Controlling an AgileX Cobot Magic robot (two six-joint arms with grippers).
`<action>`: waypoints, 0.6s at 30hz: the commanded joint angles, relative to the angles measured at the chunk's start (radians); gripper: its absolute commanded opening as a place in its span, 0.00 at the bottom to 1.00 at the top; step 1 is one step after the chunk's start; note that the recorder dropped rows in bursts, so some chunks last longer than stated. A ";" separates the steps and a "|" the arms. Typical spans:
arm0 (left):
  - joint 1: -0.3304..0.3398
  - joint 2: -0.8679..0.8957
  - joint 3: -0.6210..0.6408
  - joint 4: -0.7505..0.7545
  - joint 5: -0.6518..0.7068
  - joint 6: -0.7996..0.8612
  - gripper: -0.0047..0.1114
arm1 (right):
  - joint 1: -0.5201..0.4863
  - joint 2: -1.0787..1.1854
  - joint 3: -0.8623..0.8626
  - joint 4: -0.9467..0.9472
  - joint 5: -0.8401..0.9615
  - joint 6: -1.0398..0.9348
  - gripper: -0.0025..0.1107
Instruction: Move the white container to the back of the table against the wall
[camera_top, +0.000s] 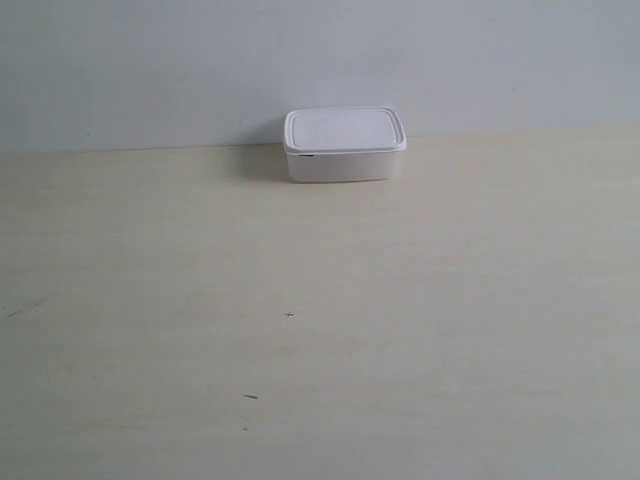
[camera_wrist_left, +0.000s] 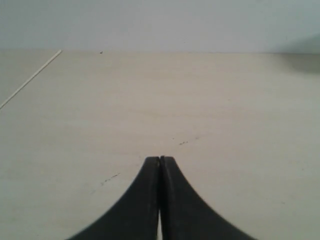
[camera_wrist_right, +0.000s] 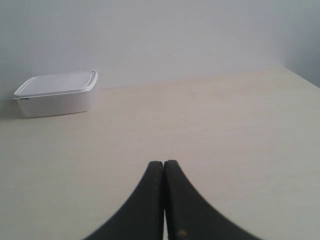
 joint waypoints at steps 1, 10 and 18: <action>-0.007 -0.005 0.003 0.004 0.003 0.071 0.04 | -0.003 -0.005 0.004 -0.007 0.002 -0.014 0.02; -0.007 -0.005 0.003 -0.005 0.004 0.071 0.04 | -0.003 -0.005 0.004 -0.007 0.002 -0.006 0.02; -0.007 -0.005 0.003 -0.005 0.004 0.071 0.04 | -0.003 -0.005 0.004 -0.007 0.002 -0.006 0.02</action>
